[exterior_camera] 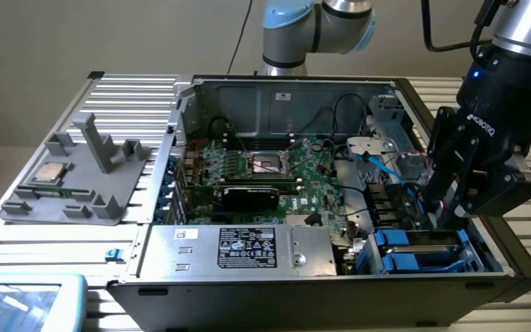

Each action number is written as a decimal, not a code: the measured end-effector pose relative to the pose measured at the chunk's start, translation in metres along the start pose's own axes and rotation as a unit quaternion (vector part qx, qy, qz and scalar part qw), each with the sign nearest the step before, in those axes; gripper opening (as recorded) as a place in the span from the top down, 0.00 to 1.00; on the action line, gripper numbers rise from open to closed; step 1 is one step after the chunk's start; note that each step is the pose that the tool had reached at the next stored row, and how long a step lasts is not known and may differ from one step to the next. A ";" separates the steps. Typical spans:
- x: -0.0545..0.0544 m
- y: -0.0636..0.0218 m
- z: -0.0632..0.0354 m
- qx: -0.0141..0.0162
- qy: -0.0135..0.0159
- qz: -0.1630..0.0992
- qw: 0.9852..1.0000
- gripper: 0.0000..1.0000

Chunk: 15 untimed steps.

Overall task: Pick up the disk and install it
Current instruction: 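Insert the second disk wire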

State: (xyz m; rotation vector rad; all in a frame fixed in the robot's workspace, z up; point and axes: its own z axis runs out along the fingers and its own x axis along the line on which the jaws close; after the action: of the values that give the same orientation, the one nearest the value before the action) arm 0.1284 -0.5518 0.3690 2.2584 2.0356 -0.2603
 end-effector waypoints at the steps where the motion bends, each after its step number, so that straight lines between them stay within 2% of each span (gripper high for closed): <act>1: 0.000 0.0000 0.0000 0.000 -0.001 0.000 1.000 0.53; 6: 0.000 0.0000 0.0000 0.000 -0.003 0.000 1.000 0.53; 15: 0.000 0.0000 0.0001 0.000 -0.003 0.000 1.000 0.53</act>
State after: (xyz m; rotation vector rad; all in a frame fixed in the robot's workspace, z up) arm 0.1284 -0.5518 0.3689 2.2553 2.0324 -0.2656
